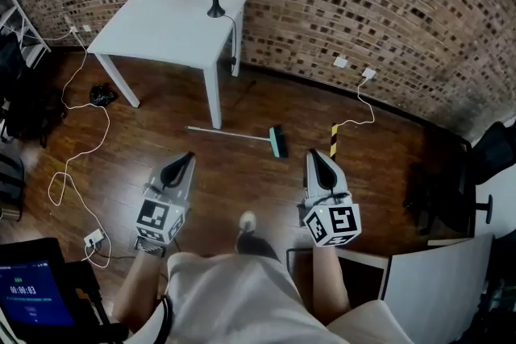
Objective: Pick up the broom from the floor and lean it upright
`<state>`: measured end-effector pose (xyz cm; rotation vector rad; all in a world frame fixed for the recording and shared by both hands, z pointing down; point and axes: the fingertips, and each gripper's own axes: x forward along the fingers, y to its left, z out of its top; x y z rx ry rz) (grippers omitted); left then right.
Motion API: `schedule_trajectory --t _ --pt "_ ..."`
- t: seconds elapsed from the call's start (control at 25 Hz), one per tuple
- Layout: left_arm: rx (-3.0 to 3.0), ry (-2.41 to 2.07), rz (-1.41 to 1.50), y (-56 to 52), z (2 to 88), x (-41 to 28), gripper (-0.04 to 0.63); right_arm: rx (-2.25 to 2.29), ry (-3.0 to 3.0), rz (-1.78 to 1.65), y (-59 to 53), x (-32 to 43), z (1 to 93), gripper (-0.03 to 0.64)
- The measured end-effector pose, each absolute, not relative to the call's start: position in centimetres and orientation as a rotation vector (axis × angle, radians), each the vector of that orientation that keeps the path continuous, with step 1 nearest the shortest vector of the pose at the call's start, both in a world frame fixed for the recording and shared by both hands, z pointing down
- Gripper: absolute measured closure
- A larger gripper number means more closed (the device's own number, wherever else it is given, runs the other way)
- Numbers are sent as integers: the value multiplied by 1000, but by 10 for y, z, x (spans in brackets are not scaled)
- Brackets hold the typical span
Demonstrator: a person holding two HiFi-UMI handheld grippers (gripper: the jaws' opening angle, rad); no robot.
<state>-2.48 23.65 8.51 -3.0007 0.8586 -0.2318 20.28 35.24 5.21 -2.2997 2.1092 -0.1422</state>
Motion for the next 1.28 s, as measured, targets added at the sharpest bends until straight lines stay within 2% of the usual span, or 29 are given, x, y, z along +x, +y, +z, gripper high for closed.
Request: schedule_trajectory --t 0.2,0.4,0.84,1.12,1.28 --pt "-2968 905 -284 195 84 18 595 -2291 2138 -135 306 267 49 604" --pt "-2973 935 -339 168 93 30 595 -2272 2163 -167 274 284 56 604" --pt "-2969 907 -366 139 100 50 595 -2196 2242 -268 235 280 73 604" --pt "-2923 979 -477 123 131 51 595 -2083 2443 -463 172 281 121 603" --pt "-2954 1093 -498 94 159 34 594 -1981 2620 -519 114 255 164 603"
